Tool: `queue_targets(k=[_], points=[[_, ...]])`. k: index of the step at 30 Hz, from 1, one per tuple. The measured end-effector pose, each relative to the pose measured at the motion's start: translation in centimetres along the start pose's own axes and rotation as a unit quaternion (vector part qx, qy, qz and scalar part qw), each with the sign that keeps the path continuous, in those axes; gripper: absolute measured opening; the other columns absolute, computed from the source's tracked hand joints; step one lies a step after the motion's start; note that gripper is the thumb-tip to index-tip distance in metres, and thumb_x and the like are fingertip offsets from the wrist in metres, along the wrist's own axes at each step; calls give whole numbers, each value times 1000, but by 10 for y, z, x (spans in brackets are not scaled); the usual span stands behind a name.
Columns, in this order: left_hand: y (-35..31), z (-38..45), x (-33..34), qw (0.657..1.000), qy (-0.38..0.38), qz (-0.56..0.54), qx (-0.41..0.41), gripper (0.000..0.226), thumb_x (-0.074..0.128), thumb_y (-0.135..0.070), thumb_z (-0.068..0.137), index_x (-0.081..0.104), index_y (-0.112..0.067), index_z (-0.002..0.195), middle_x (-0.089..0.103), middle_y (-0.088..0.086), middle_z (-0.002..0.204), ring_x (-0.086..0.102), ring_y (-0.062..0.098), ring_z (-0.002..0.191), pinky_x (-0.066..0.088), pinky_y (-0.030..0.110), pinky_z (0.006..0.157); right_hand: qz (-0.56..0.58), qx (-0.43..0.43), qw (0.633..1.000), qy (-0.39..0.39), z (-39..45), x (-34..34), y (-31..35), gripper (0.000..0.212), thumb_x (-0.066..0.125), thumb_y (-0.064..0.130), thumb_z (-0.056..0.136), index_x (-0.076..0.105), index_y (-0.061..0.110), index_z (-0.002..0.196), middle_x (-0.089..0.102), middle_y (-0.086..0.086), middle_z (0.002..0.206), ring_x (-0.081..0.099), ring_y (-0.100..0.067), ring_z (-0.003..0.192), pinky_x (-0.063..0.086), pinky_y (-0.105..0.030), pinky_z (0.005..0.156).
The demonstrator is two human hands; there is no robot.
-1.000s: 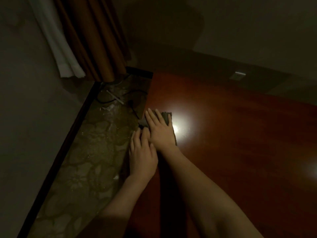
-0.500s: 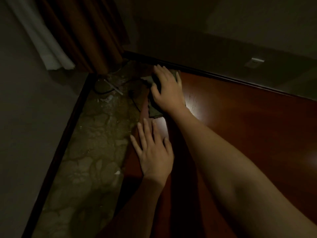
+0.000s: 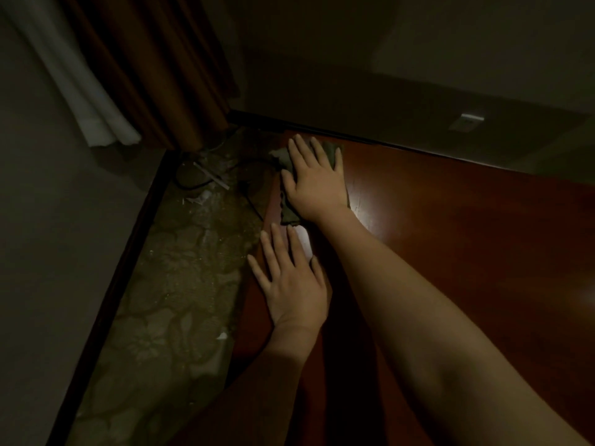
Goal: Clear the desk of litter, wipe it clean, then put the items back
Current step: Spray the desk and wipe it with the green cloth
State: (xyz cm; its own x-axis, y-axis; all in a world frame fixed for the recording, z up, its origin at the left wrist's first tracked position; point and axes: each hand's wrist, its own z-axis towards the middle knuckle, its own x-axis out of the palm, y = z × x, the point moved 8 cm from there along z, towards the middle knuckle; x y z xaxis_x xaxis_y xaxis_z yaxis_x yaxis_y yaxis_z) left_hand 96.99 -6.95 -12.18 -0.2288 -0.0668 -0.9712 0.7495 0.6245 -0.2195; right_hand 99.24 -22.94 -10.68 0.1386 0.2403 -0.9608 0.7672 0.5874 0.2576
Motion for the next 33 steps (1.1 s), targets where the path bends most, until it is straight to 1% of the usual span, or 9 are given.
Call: queue_targets(k=[5, 8, 14, 16, 18, 21, 24, 29, 33], points=[[-1, 0, 0, 1000, 4, -2, -7, 63, 29, -36, 88, 35, -9, 144, 27, 16, 153, 22, 32, 143, 12, 55, 112, 7, 24, 1000, -5, -1, -3, -10, 58, 25, 41, 101, 13, 20, 153, 9, 4, 161, 3, -16, 148, -3, -48, 116], [-1, -1, -1, 1000, 8, -10, -17, 66, 27, -38, 87, 32, -9, 146, 24, 15, 155, 16, 30, 145, 10, 56, 113, 5, 43, 999, -3, -7, -7, -33, 58, 24, 41, 101, 12, 20, 153, 8, 5, 161, 2, -16, 148, -3, -48, 116], [-2, -5, -6, 1000, 22, 4, -21, 62, 24, -40, 96, 13, -15, 151, 5, 9, 159, -3, 23, 147, -5, 48, 116, 5, 55, 998, -9, -36, -22, -108, 57, 22, 42, 101, 12, 22, 153, 7, 6, 161, 1, -15, 148, -4, -48, 117], [-9, -6, -10, 999, 14, 3, -49, 59, 30, -34, 99, 14, -11, 152, 5, 11, 159, -3, 25, 147, -4, 49, 118, 2, 49, 999, -13, -47, -29, -138, 57, 22, 42, 101, 12, 22, 153, 8, 6, 161, 2, -15, 148, -4, -48, 117], [-33, -12, -15, 996, -6, -17, -85, 56, 33, -26, 100, 18, -7, 150, 9, 15, 158, -1, 27, 147, -3, 49, 118, 3, 46, 999, -11, -60, -37, -173, 57, 22, 42, 101, 12, 22, 153, 8, 6, 161, 2, -15, 148, -4, -48, 116], [-120, -33, -17, 997, -39, -44, -53, 54, 32, -24, 100, 20, -5, 149, 12, 15, 157, -1, 27, 147, -7, 42, 118, 6, 41, 999, -13, -86, -51, -232, 57, 23, 41, 101, 13, 21, 153, 9, 5, 161, 3, -15, 148, -3, -48, 116], [-232, -62, 2, 996, -40, -82, 3, 53, 34, -23, 100, 22, -7, 149, 15, 13, 157, 0, 26, 147, -6, 39, 117, 4, 47, 999, -13, -117, -70, -313, 57, 24, 41, 101, 14, 22, 153, 10, 5, 160, 4, -15, 147, -3, -48, 116], [-420, -117, 60, 990, 25, -135, 44, 52, 36, -22, 99, 26, -8, 148, 14, 13, 157, -2, 26, 147, -4, 39, 117, -11, 87, 996, -5, -192, -110, -483, 57, 27, 42, 101, 13, 23, 153, 11, 6, 160, 5, -14, 147, -2, -47, 117], [-569, -172, 101, 976, 78, -148, 140, 51, 34, -23, 99, 25, -10, 148, 13, 12, 157, -3, 26, 146, -4, 40, 117, -24, 120, 992, -8, -257, -139, -619, 56, 27, 41, 101, 14, 23, 153, 12, 6, 160, 4, -14, 147, -1, -46, 117]])
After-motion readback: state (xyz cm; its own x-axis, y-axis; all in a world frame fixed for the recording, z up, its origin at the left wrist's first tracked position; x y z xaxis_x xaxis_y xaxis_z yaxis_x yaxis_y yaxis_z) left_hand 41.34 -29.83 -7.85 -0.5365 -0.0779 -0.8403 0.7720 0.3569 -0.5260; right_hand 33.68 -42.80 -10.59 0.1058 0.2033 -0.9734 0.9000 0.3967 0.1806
